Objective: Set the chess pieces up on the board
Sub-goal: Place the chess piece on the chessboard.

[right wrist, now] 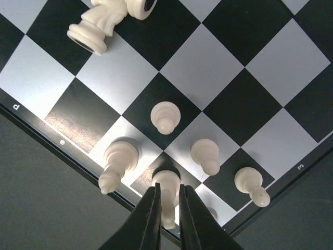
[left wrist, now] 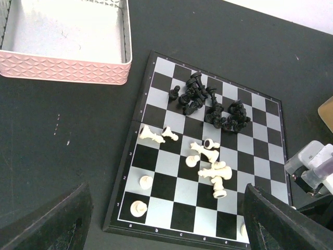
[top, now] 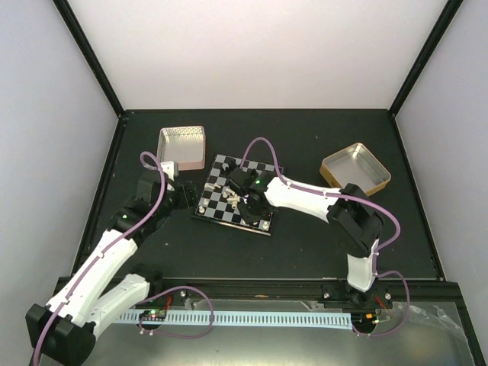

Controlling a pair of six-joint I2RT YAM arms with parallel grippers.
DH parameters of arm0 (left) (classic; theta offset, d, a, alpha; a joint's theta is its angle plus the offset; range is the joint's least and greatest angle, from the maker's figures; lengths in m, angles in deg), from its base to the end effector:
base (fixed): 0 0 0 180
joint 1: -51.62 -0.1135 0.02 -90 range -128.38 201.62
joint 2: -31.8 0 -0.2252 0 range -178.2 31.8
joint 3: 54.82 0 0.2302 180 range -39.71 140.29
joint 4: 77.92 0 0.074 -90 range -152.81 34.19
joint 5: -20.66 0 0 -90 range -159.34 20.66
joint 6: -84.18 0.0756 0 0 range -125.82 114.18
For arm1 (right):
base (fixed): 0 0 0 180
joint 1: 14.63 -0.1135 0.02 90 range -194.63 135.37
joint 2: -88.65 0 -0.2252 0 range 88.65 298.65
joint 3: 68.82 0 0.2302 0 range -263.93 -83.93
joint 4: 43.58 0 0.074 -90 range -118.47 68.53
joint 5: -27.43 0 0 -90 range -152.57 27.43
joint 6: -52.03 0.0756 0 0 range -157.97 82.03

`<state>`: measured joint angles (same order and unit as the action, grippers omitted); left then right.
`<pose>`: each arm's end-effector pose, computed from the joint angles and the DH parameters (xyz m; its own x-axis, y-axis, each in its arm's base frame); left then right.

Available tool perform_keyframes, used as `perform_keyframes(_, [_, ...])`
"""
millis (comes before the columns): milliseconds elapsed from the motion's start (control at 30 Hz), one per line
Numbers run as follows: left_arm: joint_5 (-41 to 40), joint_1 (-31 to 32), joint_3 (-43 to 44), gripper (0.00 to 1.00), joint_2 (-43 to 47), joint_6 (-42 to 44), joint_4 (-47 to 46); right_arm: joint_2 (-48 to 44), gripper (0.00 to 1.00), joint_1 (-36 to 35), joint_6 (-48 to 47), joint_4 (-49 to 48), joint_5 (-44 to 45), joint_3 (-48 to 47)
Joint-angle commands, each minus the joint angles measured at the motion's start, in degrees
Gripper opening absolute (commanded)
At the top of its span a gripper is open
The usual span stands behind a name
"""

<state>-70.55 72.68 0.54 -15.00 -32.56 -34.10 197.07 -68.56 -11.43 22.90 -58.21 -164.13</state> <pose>0.2018 -0.0760 0.2256 -0.6355 -0.2373 -0.7347 0.0641 0.9321 -0.3565 0.2062 0.2733 0.1280 -0.8746 -0.4439 -0.1951 -0.4550 0.8904 0.0138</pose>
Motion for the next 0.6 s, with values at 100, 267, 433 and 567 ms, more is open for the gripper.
perform_keyframes(100, [0.27, -0.58, 0.86, 0.80, -0.74, 0.53, 0.21, 0.74, 0.10, -0.29, -2.74, -0.20, 1.34, 1.03])
perform_keyframes(267, [0.25, -0.75, 0.88, 0.80, -0.77, 0.52, 0.29, 0.29, 0.08, -0.29, -3.29, -0.19, -0.60, 1.56])
perform_keyframes(433, [0.30, -0.76, 0.77, 0.80, -0.89, 0.55, 0.34, -0.30, 0.08, -0.29, -2.95, -0.73, -1.51, 1.61])
perform_keyframes(567, [0.34, -0.80, 0.77, 0.80, -0.92, 0.48, 0.36, -0.80, 0.12, -0.27, -2.06, -0.83, -0.14, 0.58])
